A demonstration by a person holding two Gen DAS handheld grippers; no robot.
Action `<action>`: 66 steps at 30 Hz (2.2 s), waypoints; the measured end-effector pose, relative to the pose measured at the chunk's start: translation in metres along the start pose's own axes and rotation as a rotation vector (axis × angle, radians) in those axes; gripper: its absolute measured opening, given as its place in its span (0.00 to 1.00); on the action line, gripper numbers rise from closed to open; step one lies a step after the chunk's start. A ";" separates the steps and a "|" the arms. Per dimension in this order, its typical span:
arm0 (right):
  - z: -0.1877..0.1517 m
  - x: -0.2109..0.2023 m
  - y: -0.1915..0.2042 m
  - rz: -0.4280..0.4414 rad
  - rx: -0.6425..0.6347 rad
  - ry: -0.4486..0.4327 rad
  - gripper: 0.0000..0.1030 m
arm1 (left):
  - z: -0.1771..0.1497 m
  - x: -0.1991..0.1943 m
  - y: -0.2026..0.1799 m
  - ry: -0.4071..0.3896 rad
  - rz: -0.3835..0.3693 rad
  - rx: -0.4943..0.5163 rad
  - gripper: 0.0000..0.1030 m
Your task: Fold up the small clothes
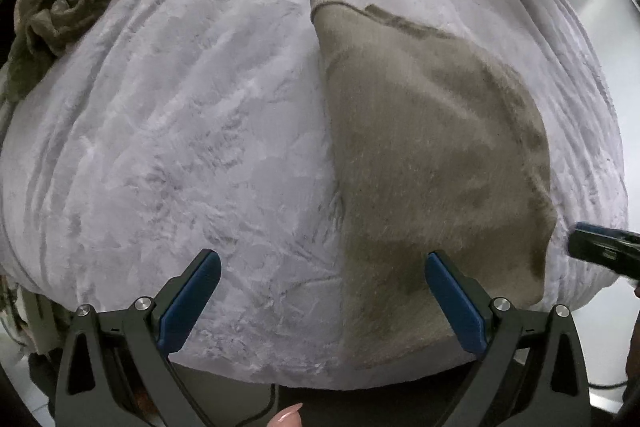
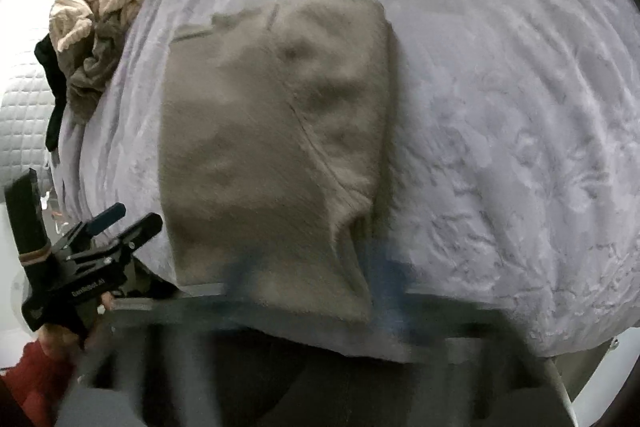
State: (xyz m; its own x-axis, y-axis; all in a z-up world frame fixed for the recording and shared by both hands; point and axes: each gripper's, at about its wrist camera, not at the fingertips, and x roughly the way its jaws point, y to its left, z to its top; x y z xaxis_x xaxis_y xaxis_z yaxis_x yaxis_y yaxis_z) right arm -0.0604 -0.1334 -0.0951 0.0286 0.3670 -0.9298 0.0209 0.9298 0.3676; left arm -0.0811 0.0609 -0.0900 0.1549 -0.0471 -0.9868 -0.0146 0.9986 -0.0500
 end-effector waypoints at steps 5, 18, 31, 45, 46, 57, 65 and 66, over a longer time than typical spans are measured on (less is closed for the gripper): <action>0.009 -0.012 0.009 -0.045 0.007 -0.064 0.97 | 0.010 -0.007 -0.008 0.000 0.027 0.006 0.99; 0.024 -0.027 0.029 -0.218 0.014 -0.131 1.00 | 0.026 -0.025 -0.019 0.004 0.041 -0.002 0.99; 0.023 -0.026 0.034 -0.256 0.012 -0.113 1.00 | 0.030 -0.028 -0.019 -0.006 0.054 -0.013 0.99; 0.023 -0.026 0.034 -0.262 0.007 -0.098 1.00 | 0.032 -0.029 -0.018 -0.008 0.068 -0.002 0.99; 0.023 -0.026 0.035 -0.263 0.007 -0.098 1.00 | 0.032 -0.029 -0.018 -0.009 0.068 -0.003 0.99; 0.021 -0.025 0.036 -0.257 0.007 -0.099 1.00 | 0.030 -0.031 -0.018 -0.017 0.073 -0.008 0.99; 0.019 -0.026 0.036 -0.256 0.003 -0.100 1.00 | 0.028 -0.034 -0.020 -0.019 0.073 -0.002 0.99; 0.020 -0.026 0.036 -0.256 0.003 -0.100 1.00 | 0.027 -0.034 -0.020 -0.020 0.074 -0.002 0.99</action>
State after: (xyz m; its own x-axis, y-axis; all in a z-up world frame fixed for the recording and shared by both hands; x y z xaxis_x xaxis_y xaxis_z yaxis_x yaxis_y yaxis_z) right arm -0.0408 -0.1101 -0.0577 0.1204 0.1155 -0.9860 0.0434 0.9916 0.1215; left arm -0.0589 0.0428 -0.0515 0.1726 0.0270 -0.9846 -0.0282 0.9993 0.0224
